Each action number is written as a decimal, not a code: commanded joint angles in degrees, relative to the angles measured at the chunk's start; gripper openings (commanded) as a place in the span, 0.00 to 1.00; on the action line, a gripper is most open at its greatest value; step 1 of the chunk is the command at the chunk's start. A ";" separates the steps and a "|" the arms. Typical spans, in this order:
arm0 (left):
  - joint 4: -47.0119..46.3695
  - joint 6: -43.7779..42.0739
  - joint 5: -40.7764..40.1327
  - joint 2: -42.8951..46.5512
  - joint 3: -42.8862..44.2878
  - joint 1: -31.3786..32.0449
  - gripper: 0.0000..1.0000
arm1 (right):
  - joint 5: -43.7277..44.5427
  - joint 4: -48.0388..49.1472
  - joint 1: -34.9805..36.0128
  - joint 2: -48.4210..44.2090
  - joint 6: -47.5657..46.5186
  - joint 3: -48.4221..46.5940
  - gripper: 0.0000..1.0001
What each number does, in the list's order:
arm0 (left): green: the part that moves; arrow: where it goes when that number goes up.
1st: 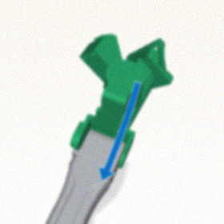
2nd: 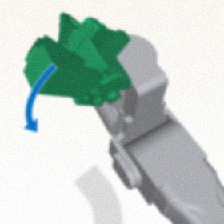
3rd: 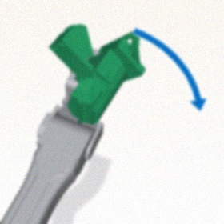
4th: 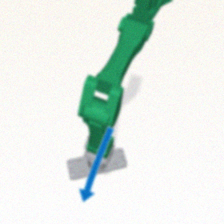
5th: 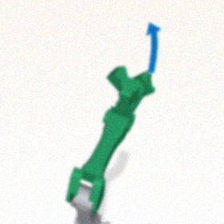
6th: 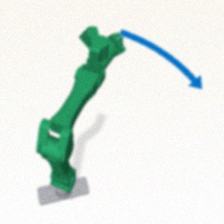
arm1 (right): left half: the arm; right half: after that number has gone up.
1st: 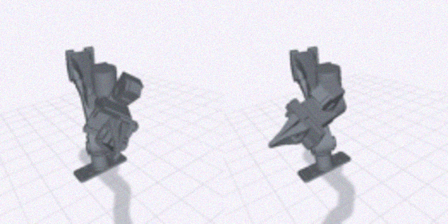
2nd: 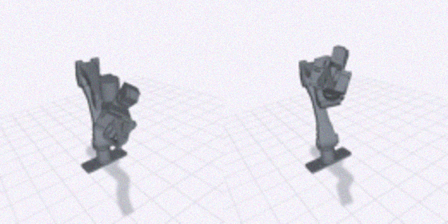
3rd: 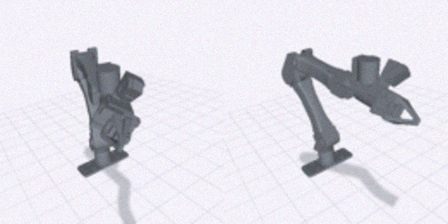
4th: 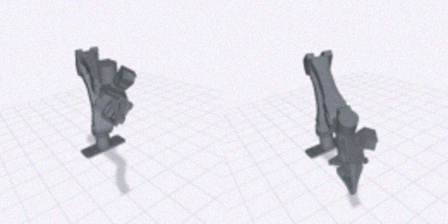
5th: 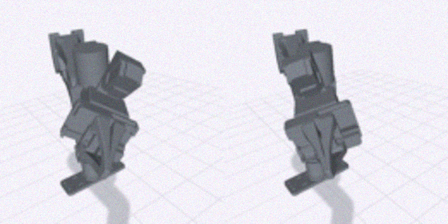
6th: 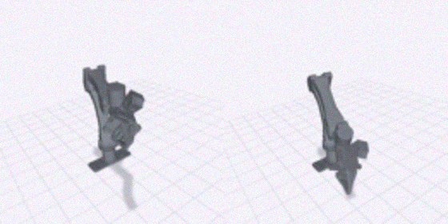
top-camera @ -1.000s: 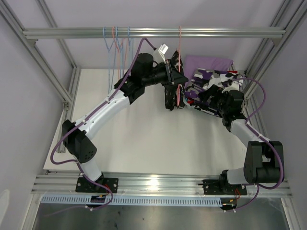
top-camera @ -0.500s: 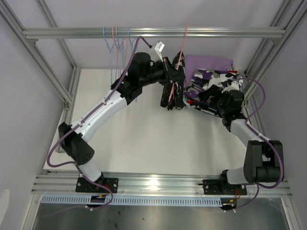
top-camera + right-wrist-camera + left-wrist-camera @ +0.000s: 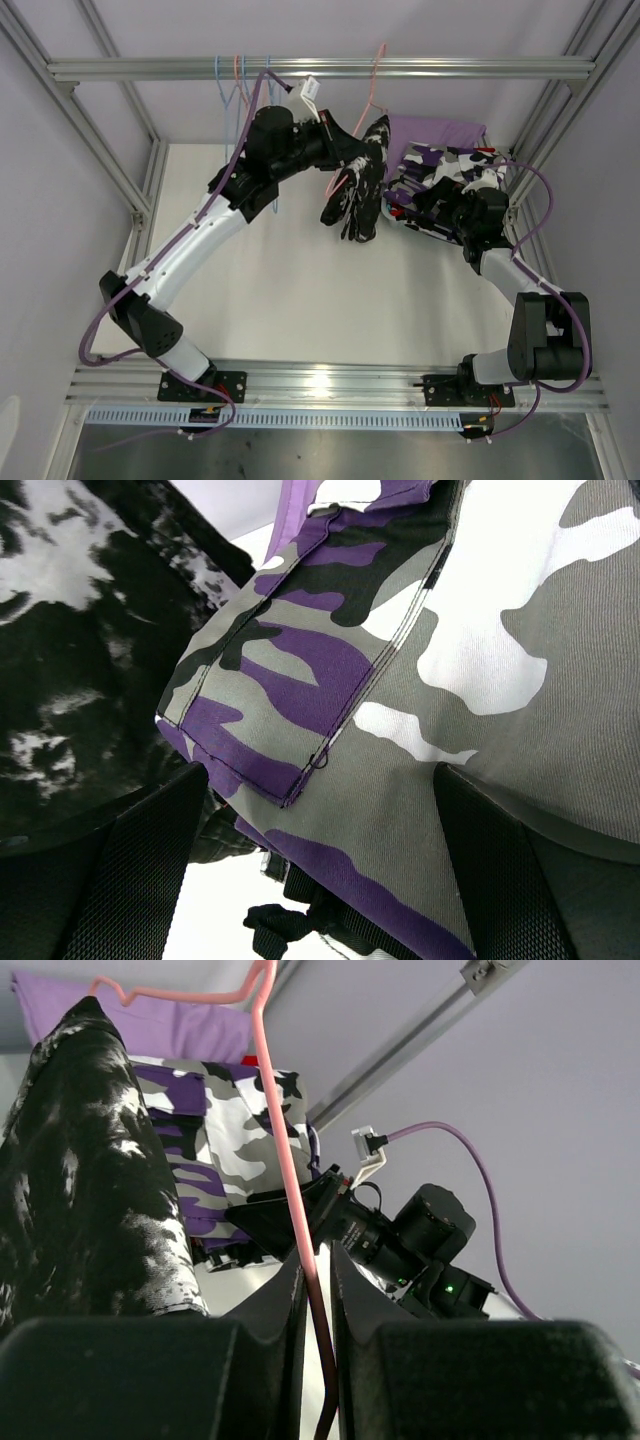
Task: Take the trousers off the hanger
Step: Pick up the hanger from the clothesline.
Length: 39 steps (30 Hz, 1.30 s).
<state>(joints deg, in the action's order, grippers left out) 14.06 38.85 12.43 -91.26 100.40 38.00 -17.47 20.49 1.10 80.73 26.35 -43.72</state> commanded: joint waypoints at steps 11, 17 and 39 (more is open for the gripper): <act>-10.82 -9.49 -8.12 14.09 -1.88 -0.38 0.00 | -0.28 -10.91 1.53 0.66 -2.53 1.01 0.99; -10.11 -10.81 -11.63 19.18 -7.41 -0.29 0.00 | 1.38 -14.41 5.74 -3.12 -6.57 -1.09 0.99; -9.23 -16.70 -25.79 37.12 -42.30 4.45 0.00 | 25.40 -23.39 34.31 -15.51 -15.36 -5.05 1.00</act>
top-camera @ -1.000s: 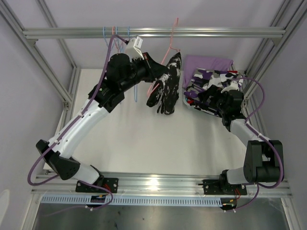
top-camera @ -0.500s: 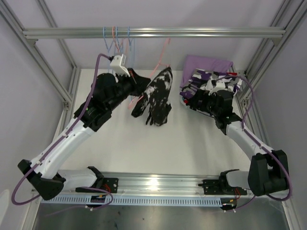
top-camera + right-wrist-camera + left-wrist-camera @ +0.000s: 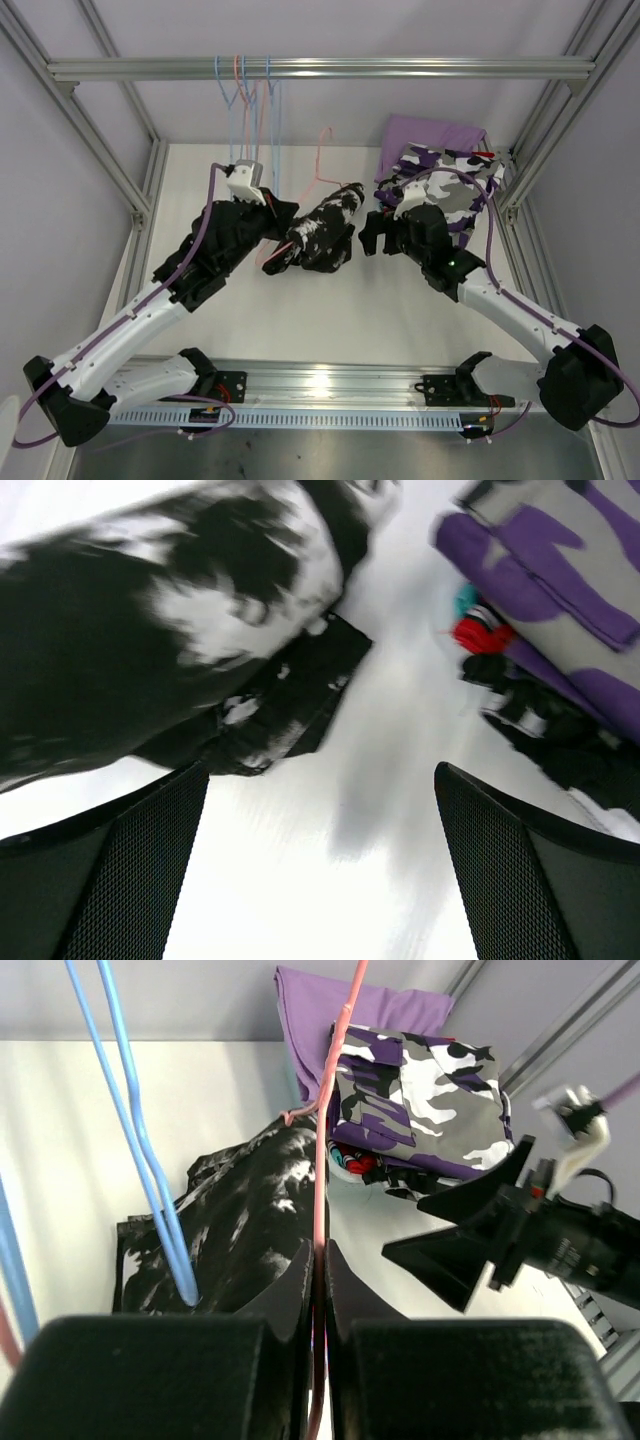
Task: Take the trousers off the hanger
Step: Pick up the hanger from the clothesline, then remove the trousers from the hanger.
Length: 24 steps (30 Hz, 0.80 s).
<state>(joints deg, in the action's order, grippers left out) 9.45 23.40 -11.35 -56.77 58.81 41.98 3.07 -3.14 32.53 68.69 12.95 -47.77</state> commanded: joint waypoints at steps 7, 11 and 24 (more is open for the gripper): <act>-4.62 0.07 -1.39 5.18 -2.99 0.56 0.00 | 11.51 3.12 16.85 -2.08 -5.38 -1.71 0.99; -4.62 0.16 -1.65 6.23 -3.52 0.56 0.00 | 16.43 8.31 23.00 2.31 -7.93 -2.15 0.99; -4.88 0.07 -2.53 7.91 -4.31 0.56 0.00 | 20.74 15.87 31.54 17.61 -10.57 -9.44 0.99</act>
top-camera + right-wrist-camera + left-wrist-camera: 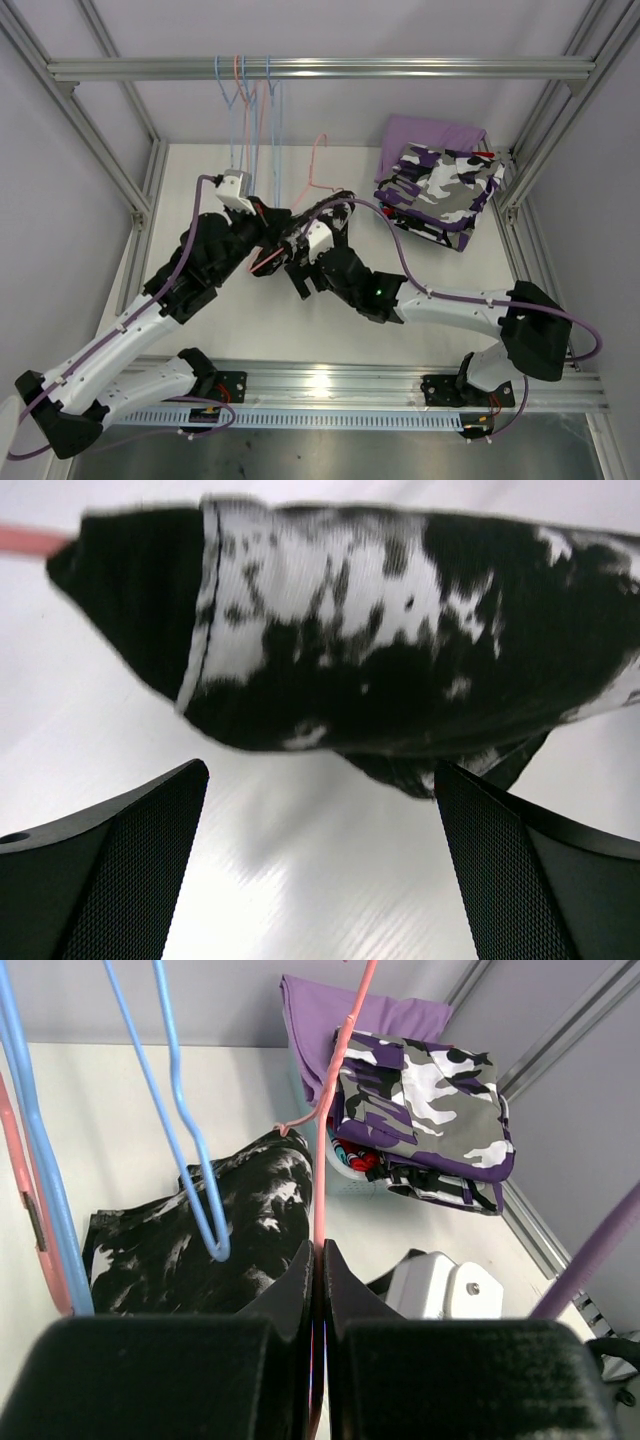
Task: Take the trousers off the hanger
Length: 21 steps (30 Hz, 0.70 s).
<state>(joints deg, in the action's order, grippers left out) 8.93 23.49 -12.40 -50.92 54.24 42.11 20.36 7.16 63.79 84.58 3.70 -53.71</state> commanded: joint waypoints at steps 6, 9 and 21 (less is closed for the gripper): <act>-4.45 0.07 -1.04 2.22 0.34 0.43 0.00 | 11.54 9.45 0.19 4.46 -2.56 -3.94 0.99; -4.53 0.33 -0.52 2.31 0.17 0.43 0.00 | 18.89 14.09 0.72 5.95 -3.26 -3.24 1.00; -4.18 0.25 0.28 1.87 0.25 0.43 0.00 | 28.77 44.50 1.60 12.81 -7.66 7.13 0.87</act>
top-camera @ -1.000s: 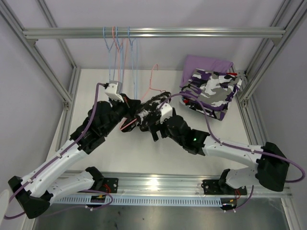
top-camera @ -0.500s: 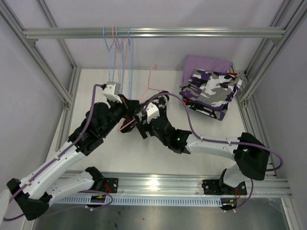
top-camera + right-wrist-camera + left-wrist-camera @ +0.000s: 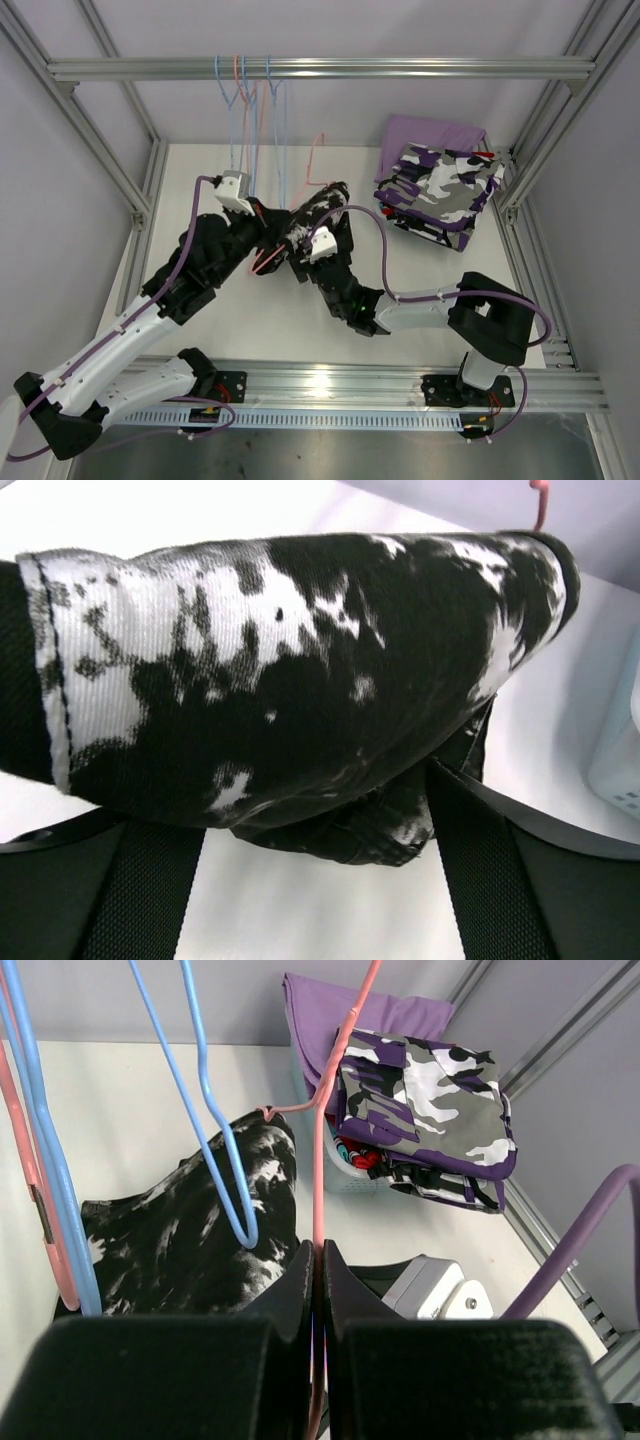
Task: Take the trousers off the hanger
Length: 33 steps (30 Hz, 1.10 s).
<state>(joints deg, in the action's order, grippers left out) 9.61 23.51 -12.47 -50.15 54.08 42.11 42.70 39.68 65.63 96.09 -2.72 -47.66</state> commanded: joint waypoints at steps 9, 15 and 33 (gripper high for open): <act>-5.12 0.14 0.16 1.72 0.23 0.43 0.00 | 5.73 14.72 -1.11 -0.03 -3.69 1.52 0.09; -5.21 -0.22 0.17 2.07 0.06 0.43 0.00 | 7.31 12.88 -1.99 -3.71 -6.07 1.78 0.00; -4.95 0.31 1.66 1.55 0.23 0.43 0.00 | -8.33 -10.85 -10.60 -21.03 2.10 -2.00 0.00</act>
<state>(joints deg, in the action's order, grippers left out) 7.99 23.53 -12.43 -49.80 53.82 42.11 36.32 29.19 56.82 78.30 -3.97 -46.15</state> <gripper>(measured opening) 0.008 0.030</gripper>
